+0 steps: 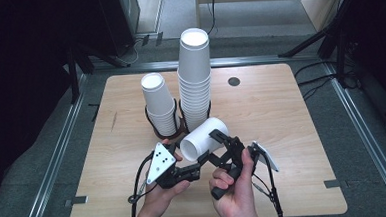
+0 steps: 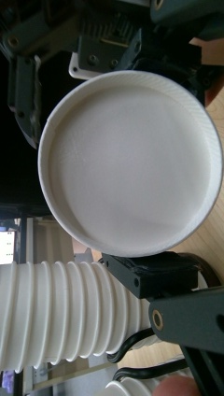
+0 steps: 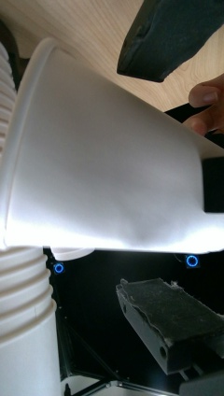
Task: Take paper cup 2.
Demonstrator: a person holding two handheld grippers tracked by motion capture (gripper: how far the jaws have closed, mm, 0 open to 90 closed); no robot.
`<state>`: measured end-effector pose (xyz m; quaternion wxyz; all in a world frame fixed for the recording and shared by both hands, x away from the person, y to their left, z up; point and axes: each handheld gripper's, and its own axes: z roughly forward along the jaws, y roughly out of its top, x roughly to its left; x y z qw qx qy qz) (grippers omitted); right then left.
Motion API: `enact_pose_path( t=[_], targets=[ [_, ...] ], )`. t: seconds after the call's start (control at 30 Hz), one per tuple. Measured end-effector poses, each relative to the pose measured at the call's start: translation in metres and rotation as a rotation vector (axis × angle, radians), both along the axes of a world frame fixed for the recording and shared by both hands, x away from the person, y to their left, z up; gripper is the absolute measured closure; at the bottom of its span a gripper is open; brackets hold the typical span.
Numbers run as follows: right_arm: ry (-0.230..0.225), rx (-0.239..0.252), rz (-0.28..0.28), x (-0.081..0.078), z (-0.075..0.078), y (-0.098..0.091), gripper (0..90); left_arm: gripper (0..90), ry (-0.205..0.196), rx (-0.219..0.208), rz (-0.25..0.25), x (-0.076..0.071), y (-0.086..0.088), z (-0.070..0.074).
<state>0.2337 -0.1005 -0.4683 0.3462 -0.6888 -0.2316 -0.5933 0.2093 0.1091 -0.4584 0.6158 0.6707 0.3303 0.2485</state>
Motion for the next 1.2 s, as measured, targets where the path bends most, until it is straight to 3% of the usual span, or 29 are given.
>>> enact_pose_path(
  t=[0.17, 0.7, 0.97, 1.2],
  targets=[
    [0.027, 0.011, 0.003, 0.006, -0.002, 0.001, 0.0, 24.7, -0.011, 0.006, -0.001, -0.001, 0.000, 0.000],
    [0.056, 0.039, 0.001, 0.021, -0.005, 0.004, 0.2, 24.7, -0.018, 0.006, -0.008, -0.002, -0.001, 0.000],
    [0.066, 0.067, 0.001, 0.022, -0.007, 0.006, 9.5, 24.6, -0.028, 0.007, -0.002, -0.002, -0.001, 0.001],
    [0.062, 0.084, 0.001, 0.022, -0.009, 0.008, 10.7, 24.4, -0.032, 0.010, -0.001, -0.002, -0.001, 0.000]
  ],
)
